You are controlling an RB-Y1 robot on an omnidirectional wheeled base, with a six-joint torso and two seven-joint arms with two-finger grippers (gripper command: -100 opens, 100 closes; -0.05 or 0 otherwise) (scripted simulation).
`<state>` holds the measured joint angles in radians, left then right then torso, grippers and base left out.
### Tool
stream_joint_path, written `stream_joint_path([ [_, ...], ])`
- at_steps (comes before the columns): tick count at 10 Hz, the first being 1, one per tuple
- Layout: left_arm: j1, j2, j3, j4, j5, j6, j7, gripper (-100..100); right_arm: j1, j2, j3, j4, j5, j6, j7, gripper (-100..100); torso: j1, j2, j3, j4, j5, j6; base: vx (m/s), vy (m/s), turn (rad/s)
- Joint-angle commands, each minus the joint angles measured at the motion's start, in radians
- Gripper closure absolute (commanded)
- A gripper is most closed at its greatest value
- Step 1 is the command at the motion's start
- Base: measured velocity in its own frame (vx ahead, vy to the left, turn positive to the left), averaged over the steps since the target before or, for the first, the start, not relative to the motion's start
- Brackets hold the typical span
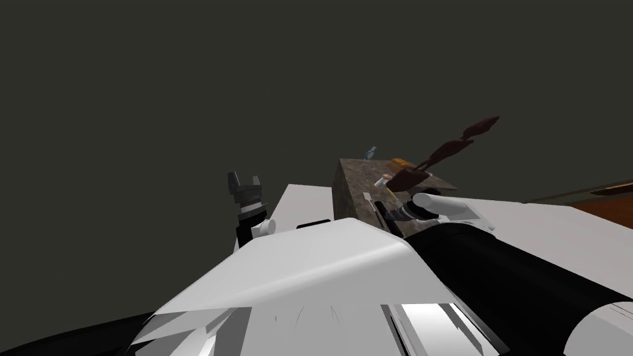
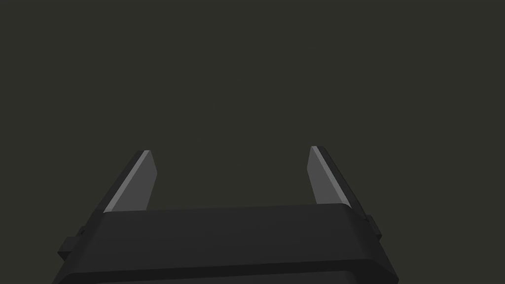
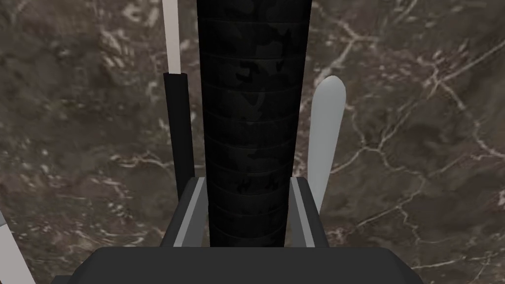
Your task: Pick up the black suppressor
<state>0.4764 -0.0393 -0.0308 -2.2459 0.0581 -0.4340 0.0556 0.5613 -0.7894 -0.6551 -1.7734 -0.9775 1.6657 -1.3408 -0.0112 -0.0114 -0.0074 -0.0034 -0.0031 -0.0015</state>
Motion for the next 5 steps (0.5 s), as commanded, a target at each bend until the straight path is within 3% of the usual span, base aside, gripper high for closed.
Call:
stream_joint_path([
  [1, 0.0, 0.0, 0.0, 0.0, 0.0, 0.0, 0.0, 0, 0.029, 0.001, -0.013, -0.026, -0.017, 0.002, 0.033, 100, 0.0, 0.0, 0.0, 0.0, 0.0, 0.0, 0.156, 0.006, -0.202],
  [4, 0.0, 0.0, 0.0, 0.0, 0.0, 0.0, 0.0, 0, 0.084, 0.005, -0.037, -0.075, -0.048, 0.004, 0.09, 100, 0.001, -0.001, -0.001, 0.0, 0.001, 0.0, 0.18, 0.011, -0.217],
  [5, 0.0, 0.0, 0.0, 0.0, 0.0, 0.0, 0.0, 0, 0.074, 0.004, -0.033, -0.063, -0.042, 0.003, 0.078, 100, 0.0, -0.001, 0.0, 0.0, 0.001, 0.0, 0.066, 0.002, -0.05],
])
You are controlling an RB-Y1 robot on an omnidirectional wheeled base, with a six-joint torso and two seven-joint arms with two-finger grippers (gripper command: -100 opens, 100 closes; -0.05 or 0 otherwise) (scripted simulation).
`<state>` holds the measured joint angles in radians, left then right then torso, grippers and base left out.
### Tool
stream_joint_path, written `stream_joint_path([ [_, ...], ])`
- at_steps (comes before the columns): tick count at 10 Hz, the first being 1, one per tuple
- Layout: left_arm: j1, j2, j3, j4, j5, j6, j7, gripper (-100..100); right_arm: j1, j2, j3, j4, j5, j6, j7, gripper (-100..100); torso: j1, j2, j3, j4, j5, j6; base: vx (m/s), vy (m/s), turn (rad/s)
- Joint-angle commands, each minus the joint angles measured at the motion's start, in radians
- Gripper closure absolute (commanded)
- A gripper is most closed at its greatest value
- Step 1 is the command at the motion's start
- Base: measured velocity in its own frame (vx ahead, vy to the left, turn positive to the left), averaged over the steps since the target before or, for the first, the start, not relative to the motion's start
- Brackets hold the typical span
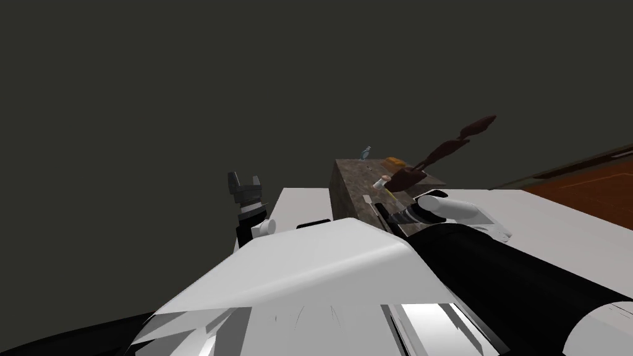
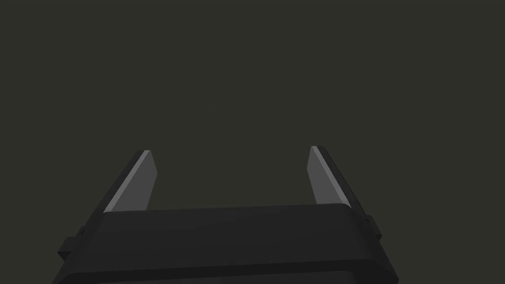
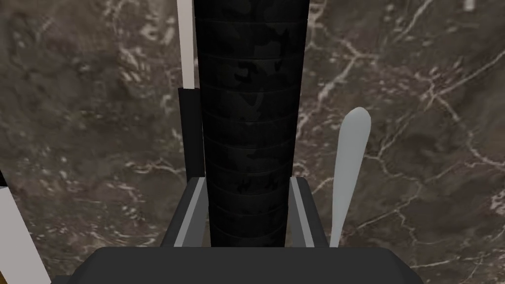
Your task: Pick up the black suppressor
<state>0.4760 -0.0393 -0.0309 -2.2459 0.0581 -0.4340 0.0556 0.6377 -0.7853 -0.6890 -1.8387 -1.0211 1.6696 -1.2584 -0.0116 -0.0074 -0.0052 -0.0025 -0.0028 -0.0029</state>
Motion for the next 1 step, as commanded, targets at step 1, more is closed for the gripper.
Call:
stream_joint_path([
  [1, 0.0, 0.0, 0.0, 0.0, 0.0, 0.0, 0.0, 0, 0.0, 0.0, 0.0, 0.0, 0.0, 0.0, 0.0, 0, 0.0, 0.0, 0.0, 0.0, 0.0, 0.0, 0.012, 0.002, 0.011],
])
